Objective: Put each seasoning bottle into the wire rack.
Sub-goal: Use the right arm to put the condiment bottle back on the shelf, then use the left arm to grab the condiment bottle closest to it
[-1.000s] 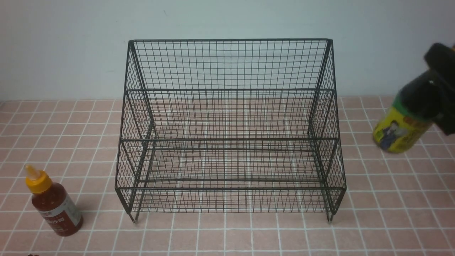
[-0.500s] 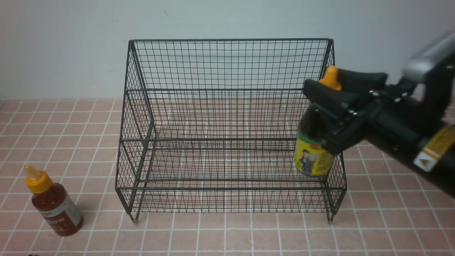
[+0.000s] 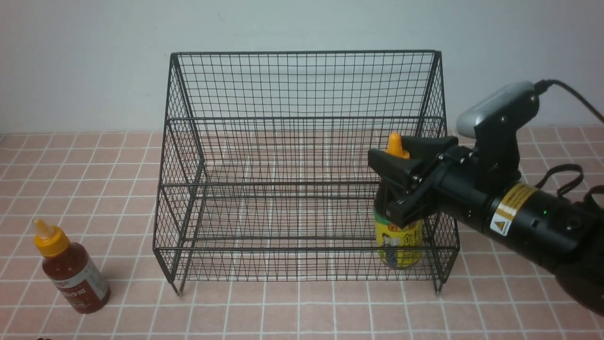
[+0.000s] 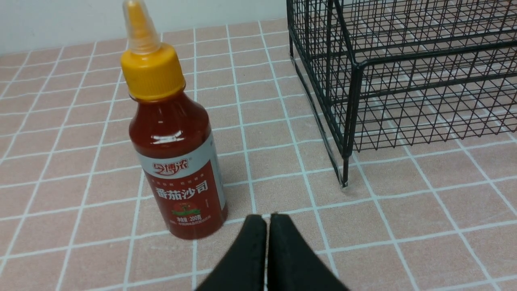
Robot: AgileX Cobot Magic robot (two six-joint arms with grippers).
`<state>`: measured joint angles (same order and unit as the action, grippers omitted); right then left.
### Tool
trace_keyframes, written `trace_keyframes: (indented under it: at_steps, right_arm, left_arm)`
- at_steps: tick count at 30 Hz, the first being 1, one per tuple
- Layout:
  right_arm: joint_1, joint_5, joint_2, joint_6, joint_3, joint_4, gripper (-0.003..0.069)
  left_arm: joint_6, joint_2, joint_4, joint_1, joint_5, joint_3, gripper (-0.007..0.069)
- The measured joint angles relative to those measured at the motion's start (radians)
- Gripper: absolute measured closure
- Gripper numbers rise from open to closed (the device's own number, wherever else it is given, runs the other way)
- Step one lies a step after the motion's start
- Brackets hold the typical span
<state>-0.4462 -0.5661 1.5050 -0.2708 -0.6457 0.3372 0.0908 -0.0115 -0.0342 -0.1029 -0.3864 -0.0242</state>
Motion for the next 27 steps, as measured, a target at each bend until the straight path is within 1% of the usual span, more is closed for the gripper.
trace_keyframes:
  at_steps: [4,7,8,10,11,13,14,16,20,21,23,24,25,27]
  right_arm:
    - [0.000,0.056,0.003,-0.002,0.000,0.000,0.0377]
    - [0.000,0.065,0.003,-0.007,-0.004,-0.009,0.0344]
    - [0.000,0.072,-0.005,-0.009,-0.005,-0.014,0.0320]
    - [0.000,0.080,-0.015,-0.013,-0.005,-0.015,0.0305]
    - [0.000,0.098,-0.033,-0.020,-0.005,-0.018,0.0285]
    - [0.000,0.127,-0.061,-0.027,-0.005,-0.029,0.0267]
    - [0.000,0.169,-0.099,-0.028,-0.005,-0.047,0.0250]
    - [0.000,0.223,-0.149,-0.024,-0.005,-0.072,0.0239]
    - [0.001,0.381,-0.290,0.032,-0.005,-0.133,0.0236]
    - [0.012,0.456,-0.368,0.063,-0.005,-0.165,0.0247]
    - [0.033,0.566,-0.442,0.093,-0.005,-0.201,0.0287]
    - [0.057,0.633,-0.507,0.110,-0.005,-0.224,0.0333]
    - [0.057,0.646,-0.518,0.112,-0.005,-0.228,0.0333]
    - [0.142,0.809,-0.664,0.130,0.005,-0.253,0.0482]
  left_arm:
    - [0.000,0.000,0.000,0.000,0.000,0.000,0.0634]
    - [0.000,0.000,0.000,0.000,0.000,0.000,0.0634]
    - [0.000,0.000,0.000,0.000,0.000,0.000,0.0634]
    - [0.000,0.000,0.000,0.000,0.000,0.000,0.0634]
    - [0.000,0.000,0.000,0.000,0.000,0.000,0.0634]
    - [0.000,0.000,0.000,0.000,0.000,0.000,0.0634]
    - [0.000,0.000,0.000,0.000,0.000,0.000,0.0634]
    - [0.000,0.000,0.000,0.000,0.000,0.000,0.0634]
    - [0.000,0.000,0.000,0.000,0.000,0.000,0.0634]
    - [0.000,0.000,0.000,0.000,0.000,0.000,0.0634]
    - [0.000,0.000,0.000,0.000,0.000,0.000,0.0634]
    - [0.000,0.000,0.000,0.000,0.000,0.000,0.0634]
    - [0.000,0.000,0.000,0.000,0.000,0.000,0.0634]
    - [0.000,0.000,0.000,0.000,0.000,0.000,0.0634]
